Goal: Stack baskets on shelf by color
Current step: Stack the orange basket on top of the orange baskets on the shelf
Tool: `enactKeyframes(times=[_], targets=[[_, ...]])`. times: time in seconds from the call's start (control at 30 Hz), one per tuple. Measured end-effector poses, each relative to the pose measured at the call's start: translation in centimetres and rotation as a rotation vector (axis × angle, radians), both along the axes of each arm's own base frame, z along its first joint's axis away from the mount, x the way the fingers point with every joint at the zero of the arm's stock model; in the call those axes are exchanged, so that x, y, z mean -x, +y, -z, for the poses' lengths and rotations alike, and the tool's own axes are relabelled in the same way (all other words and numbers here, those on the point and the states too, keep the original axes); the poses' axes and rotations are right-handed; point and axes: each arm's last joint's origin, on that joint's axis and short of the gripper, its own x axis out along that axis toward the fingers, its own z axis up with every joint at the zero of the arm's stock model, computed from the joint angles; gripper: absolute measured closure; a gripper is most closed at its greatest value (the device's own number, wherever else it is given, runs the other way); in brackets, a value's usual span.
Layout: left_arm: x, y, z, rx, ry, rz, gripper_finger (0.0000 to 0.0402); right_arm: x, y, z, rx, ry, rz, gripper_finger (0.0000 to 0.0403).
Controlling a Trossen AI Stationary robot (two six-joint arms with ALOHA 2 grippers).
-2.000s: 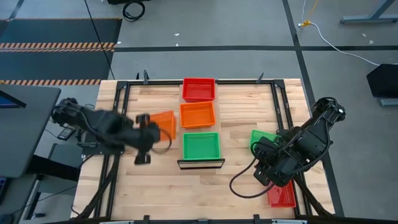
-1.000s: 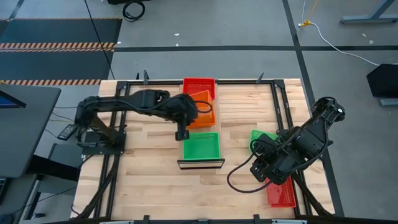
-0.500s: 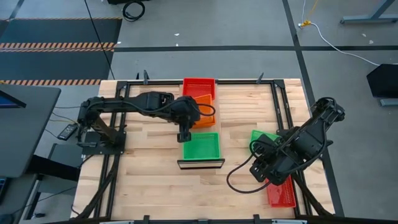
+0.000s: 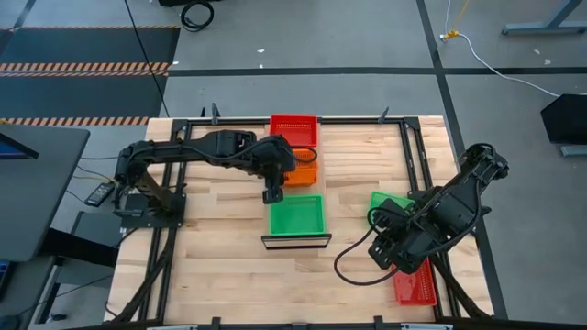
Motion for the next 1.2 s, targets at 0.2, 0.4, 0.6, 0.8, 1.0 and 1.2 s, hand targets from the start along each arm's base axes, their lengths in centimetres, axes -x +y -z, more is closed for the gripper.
enactKeyframes(times=[0.2, 0.4, 0.6, 0.8, 1.0, 1.2], targets=[[0.0, 0.1, 0.0, -0.018, 0.004, 0.021, 0.0334, 0.0, 0.0, 0.0, -0.001, 0.000, 0.000, 0.0211], [0.0, 0.1, 0.0, -0.019, 0.005, 0.026, 0.0392, 0.0, 0.0, 0.0, 0.000, 0.001, 0.000, 0.0211], [0.0, 0.1, 0.0, -0.017, 0.005, 0.027, 0.0357, 0.0, 0.0, 0.0, 0.000, 0.001, 0.000, 0.0211], [0.0, 0.1, 0.0, -0.016, 0.005, 0.027, 0.0312, 0.0, 0.0, 0.0, 0.001, 0.001, 0.000, 0.0211], [0.4, 0.0, -0.5, -0.011, -0.010, 0.021, 0.0297, 0.2, 0.2, 0.0, -0.028, 0.029, -0.016, 0.0211], [1.0, -0.1, -3.5, -0.015, -0.093, 0.023, 0.0303, 1.1, 1.1, 0.1, -0.089, 0.057, 0.045, 0.0211]])
